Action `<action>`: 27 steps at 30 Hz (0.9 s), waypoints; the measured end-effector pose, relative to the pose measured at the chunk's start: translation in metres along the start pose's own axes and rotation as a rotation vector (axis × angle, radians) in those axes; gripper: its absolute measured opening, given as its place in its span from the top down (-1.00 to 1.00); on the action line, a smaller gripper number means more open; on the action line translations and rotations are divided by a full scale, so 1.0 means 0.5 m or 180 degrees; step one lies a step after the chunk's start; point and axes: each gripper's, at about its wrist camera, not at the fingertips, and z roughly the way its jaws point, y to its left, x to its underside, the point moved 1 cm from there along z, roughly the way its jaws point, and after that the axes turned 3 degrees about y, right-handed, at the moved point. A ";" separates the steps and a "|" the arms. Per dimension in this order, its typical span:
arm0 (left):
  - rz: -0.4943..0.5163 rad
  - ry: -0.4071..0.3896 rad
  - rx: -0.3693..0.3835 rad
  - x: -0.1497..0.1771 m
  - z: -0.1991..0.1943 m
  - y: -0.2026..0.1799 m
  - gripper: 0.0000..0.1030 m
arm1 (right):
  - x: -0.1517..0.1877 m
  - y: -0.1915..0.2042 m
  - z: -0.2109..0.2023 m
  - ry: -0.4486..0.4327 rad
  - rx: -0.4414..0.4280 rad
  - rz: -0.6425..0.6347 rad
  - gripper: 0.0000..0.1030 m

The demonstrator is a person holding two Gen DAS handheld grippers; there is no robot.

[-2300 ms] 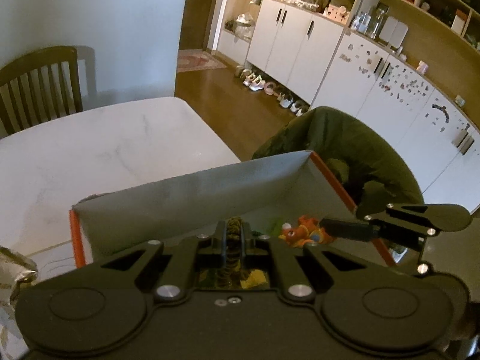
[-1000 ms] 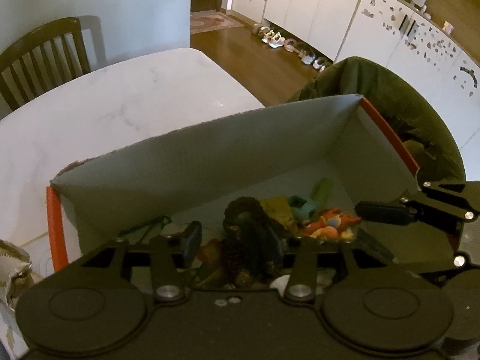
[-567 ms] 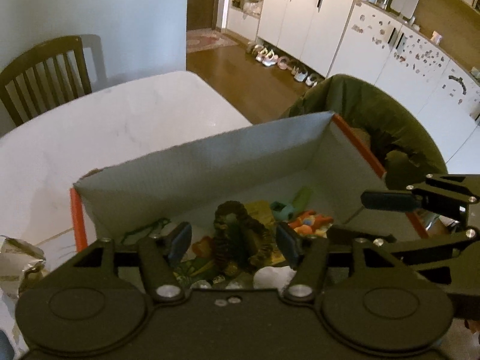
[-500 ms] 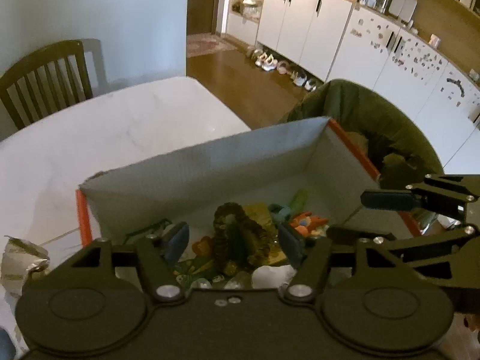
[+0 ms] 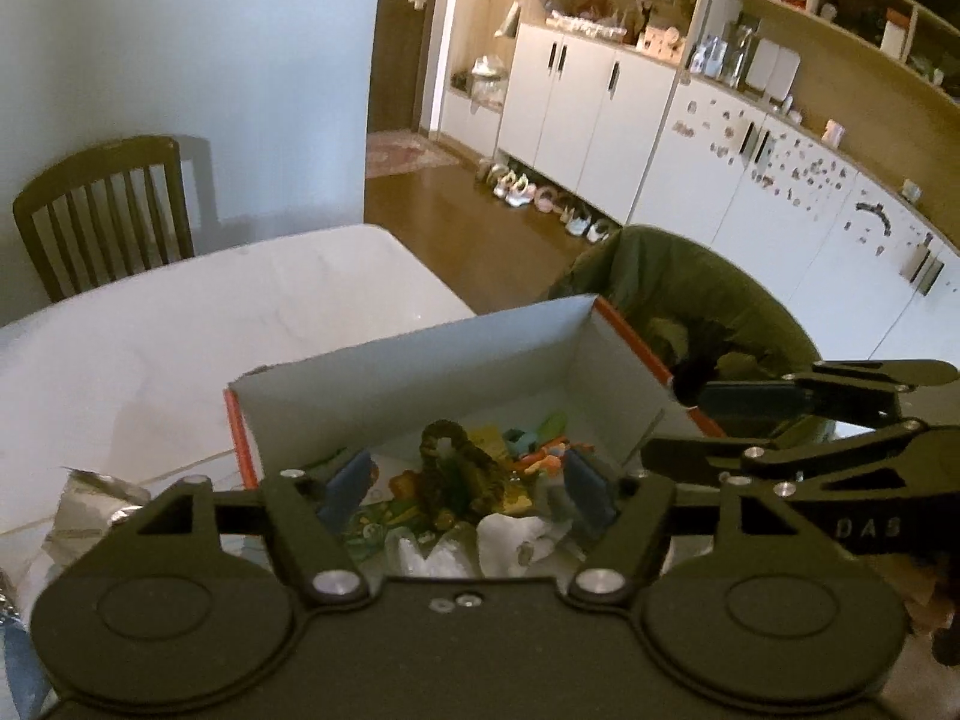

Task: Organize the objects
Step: 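Lower the strap into the shoebox and open the left tool while the right tool releases the plush toy, then return both tools from the shoebox to the mesh bag and foil packet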

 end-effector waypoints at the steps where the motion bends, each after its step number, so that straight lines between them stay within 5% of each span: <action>1: 0.0006 -0.0034 0.0003 0.005 -0.012 0.000 -0.42 | 0.001 0.004 -0.008 -0.0025 -0.0018 0.0006 -0.15; 13: -0.0030 -0.0331 0.0045 0.049 -0.130 0.028 -0.62 | 0.017 0.070 -0.083 -0.0244 -0.0194 0.0028 -0.45; 19: -0.0126 -0.0454 0.0070 0.070 -0.183 0.064 -0.87 | 0.015 0.115 -0.106 -0.0359 -0.0270 0.0158 -0.64; 27: -0.0150 -0.0568 0.0026 0.104 -0.240 0.139 -0.99 | 0.005 0.201 -0.108 -0.0412 -0.0355 0.0166 -0.68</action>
